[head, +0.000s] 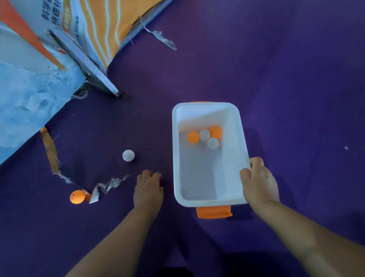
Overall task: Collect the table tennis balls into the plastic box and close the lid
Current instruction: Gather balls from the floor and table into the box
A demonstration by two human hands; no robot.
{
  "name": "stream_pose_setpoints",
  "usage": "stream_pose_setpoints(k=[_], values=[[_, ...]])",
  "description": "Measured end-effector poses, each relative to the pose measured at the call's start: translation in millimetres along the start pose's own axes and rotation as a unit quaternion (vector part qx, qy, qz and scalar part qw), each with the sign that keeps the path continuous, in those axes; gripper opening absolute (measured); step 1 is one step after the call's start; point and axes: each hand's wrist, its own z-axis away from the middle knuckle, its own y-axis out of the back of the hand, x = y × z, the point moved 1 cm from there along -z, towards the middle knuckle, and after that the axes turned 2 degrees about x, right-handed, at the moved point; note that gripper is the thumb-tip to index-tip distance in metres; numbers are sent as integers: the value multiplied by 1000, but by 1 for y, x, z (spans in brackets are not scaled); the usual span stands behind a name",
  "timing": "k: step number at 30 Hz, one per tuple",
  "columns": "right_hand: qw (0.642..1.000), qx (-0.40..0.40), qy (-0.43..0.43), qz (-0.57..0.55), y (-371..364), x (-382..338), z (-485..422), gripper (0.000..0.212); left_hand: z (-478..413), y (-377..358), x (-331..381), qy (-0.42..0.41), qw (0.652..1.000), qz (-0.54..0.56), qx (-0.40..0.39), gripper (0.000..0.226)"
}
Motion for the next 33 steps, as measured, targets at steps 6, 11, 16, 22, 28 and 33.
stream_pose_setpoints(k=[6,11,16,22,28,33], values=[[1000,1,-2,-16,-9,-5,7,7,-19,26,-6,30,998,19,50,8],[1000,4,13,-15,-17,-13,9,7,-53,53,-24,83,992,27,87,52],[1000,2,18,-12,-25,-20,10,8,-63,47,-37,52,996,-58,30,47],[1000,1,26,-14,-28,-23,13,5,-48,56,-44,64,995,2,73,25],[999,0,30,-24,-36,-27,18,6,1,101,29,-55,912,302,272,29],[999,-7,29,-29,-40,-33,22,7,20,98,69,-185,953,200,129,43]])
